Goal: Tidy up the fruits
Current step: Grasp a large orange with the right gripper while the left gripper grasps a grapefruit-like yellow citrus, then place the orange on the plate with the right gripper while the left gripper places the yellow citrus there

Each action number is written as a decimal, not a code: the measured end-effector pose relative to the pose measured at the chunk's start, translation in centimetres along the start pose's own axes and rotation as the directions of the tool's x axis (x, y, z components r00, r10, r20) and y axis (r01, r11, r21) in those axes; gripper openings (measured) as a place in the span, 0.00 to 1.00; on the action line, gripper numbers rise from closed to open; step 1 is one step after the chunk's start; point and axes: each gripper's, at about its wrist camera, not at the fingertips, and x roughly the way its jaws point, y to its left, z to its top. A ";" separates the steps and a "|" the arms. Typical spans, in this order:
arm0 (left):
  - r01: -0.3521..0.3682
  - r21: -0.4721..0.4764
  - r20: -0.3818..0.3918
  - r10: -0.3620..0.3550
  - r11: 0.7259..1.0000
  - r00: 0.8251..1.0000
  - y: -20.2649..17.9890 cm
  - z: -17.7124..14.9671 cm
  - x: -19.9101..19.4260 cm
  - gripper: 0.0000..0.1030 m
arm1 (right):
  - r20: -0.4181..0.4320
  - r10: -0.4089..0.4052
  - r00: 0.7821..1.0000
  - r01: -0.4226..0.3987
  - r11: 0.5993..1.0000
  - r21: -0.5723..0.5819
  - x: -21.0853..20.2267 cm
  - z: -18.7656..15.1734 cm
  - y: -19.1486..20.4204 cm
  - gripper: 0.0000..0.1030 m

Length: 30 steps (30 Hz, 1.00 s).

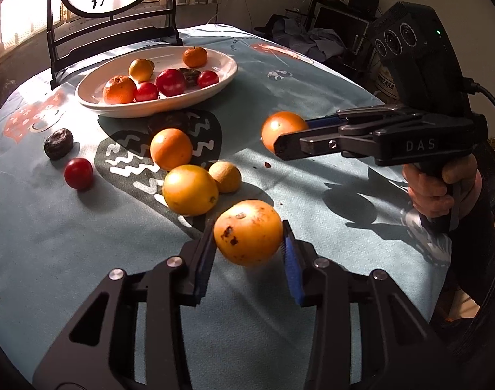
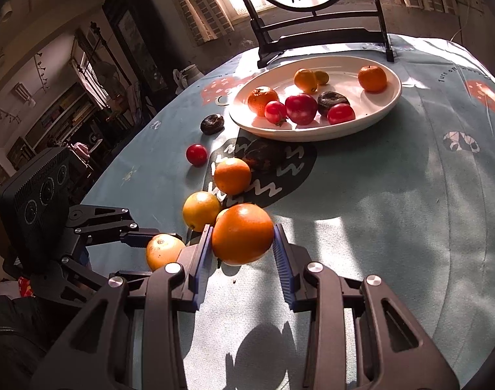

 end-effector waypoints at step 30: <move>-0.394 -0.244 -0.029 0.399 0.886 0.917 16.7 17.4 7.8 0.85 | 0.138 -0.339 0.931 0.312 0.932 0.185 6.3 11.7 -8.7 0.43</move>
